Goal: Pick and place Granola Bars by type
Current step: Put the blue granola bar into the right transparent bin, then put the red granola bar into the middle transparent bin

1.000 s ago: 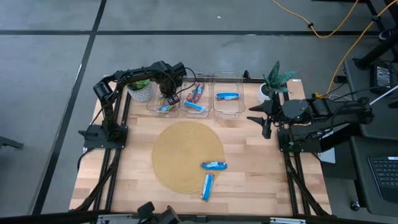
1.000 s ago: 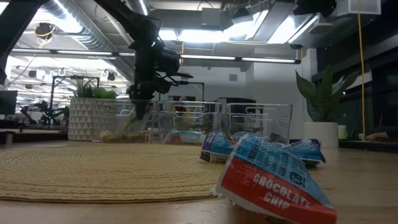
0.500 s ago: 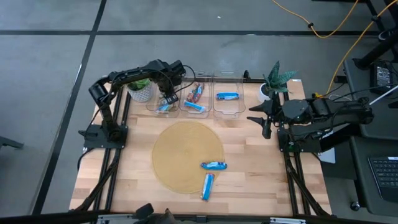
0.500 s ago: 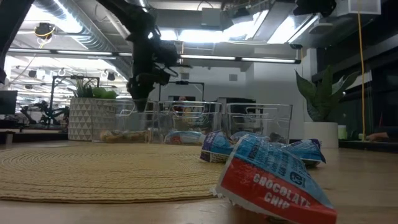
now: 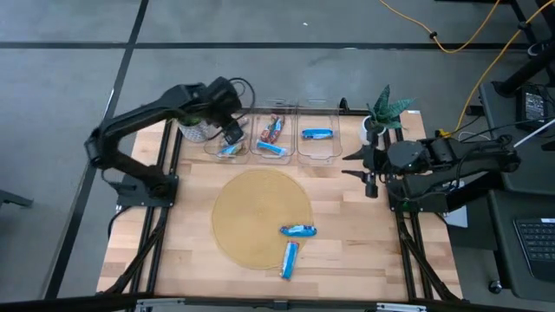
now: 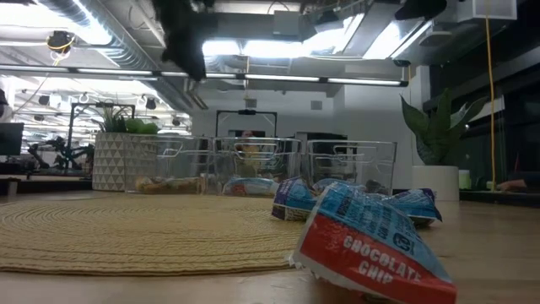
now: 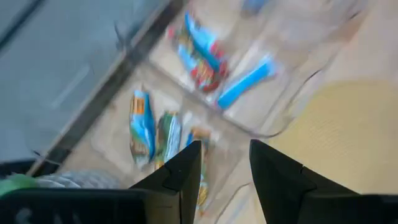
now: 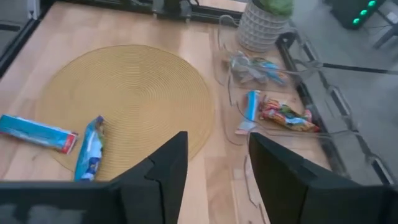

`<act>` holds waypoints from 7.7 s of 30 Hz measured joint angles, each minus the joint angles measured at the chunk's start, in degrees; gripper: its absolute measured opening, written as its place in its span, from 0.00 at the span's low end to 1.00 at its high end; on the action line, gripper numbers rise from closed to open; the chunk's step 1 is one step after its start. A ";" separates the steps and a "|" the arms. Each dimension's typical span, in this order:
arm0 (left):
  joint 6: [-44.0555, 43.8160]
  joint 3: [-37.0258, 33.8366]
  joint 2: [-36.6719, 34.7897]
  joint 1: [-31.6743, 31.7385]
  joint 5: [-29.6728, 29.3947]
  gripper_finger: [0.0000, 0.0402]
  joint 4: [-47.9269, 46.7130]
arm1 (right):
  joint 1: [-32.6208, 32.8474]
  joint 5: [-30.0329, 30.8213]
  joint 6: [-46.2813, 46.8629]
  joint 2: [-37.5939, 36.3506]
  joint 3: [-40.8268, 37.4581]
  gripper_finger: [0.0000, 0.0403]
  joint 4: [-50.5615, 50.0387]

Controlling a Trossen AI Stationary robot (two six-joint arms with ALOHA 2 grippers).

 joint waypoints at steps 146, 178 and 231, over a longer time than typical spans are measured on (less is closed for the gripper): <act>-16.78 -0.04 -21.10 -34.95 -24.35 0.22 0.23 | -13.63 -2.09 2.18 11.89 22.58 0.03 -8.77; -22.61 -0.04 -16.58 -34.95 -23.87 0.22 7.08 | -60.93 -34.82 -21.24 39.27 26.16 0.03 -5.22; -18.03 -0.02 -15.82 -34.95 -25.23 0.22 6.92 | -62.14 -33.53 -13.63 52.98 12.63 0.44 7.28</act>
